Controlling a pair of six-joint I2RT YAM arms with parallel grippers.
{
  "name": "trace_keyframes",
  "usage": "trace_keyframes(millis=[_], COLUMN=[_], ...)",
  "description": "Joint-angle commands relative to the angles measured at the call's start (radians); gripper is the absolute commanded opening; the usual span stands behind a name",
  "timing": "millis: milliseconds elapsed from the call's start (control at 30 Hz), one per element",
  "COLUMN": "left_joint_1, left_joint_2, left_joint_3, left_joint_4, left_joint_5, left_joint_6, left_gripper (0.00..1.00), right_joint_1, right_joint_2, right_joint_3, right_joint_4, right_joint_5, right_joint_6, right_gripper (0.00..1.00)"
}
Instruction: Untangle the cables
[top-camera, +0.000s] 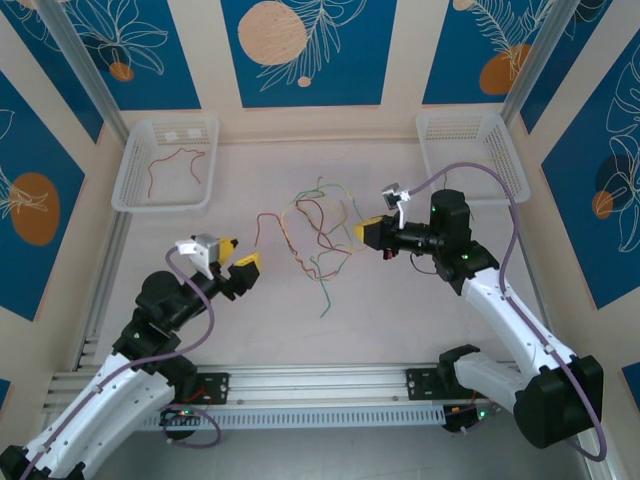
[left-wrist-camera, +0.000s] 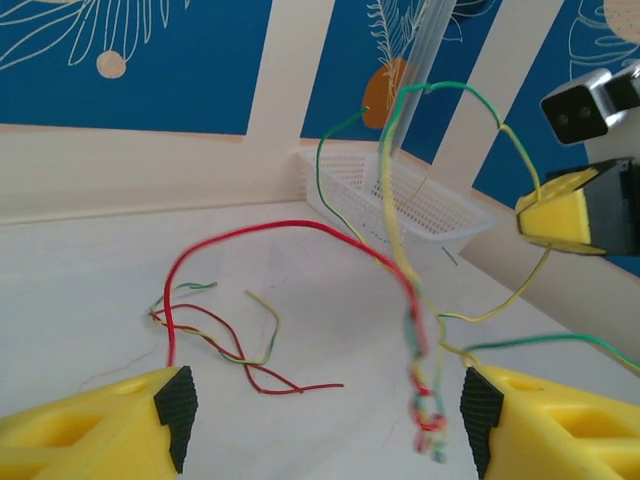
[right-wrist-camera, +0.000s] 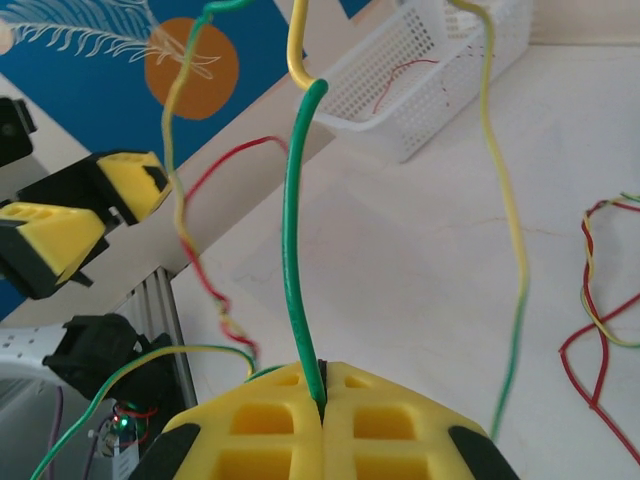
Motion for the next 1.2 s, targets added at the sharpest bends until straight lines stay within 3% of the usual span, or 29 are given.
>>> trace_keyframes(millis=[0,300,533,700,733,867,967,1167], left_joint_1=[0.006,0.007,0.007,0.008,0.007,0.007,0.006,0.007], left_joint_2=[-0.013,0.004,0.091,0.129,0.133,0.131,0.133,0.138], left_joint_3=[0.003,-0.027,0.005,0.02,0.022,0.024,0.032,0.053], left_joint_4=[0.009,0.078,0.118,0.137,0.138,0.163,0.16,0.141], left_joint_5=[0.0,-0.041,0.036,0.006,0.001,0.036,0.059,0.08], left_joint_6=[0.094,0.175,0.231,0.271,0.274,0.271,0.264,0.257], left_gripper=[0.75,0.83,0.89,0.91,0.88,0.52,0.48,0.15], right_joint_1=[-0.011,-0.03,-0.03,-0.027,-0.026,-0.022,-0.021,-0.017], right_joint_2=[-0.035,-0.038,-0.029,-0.02,-0.018,-0.015,-0.004,0.033], right_joint_3=[0.006,0.049,0.071,0.092,0.094,0.09,0.084,0.076], right_joint_4=[0.006,-0.087,-0.121,-0.166,-0.169,-0.16,-0.14,-0.096], right_joint_5=[-0.118,-0.234,-0.327,-0.343,-0.343,-0.269,-0.215,-0.109], right_joint_6=[-0.094,-0.172,-0.187,-0.211,-0.211,-0.197,-0.171,-0.107], right_gripper=[0.0,0.0,0.0,0.0,0.0,0.0,0.0,0.0])
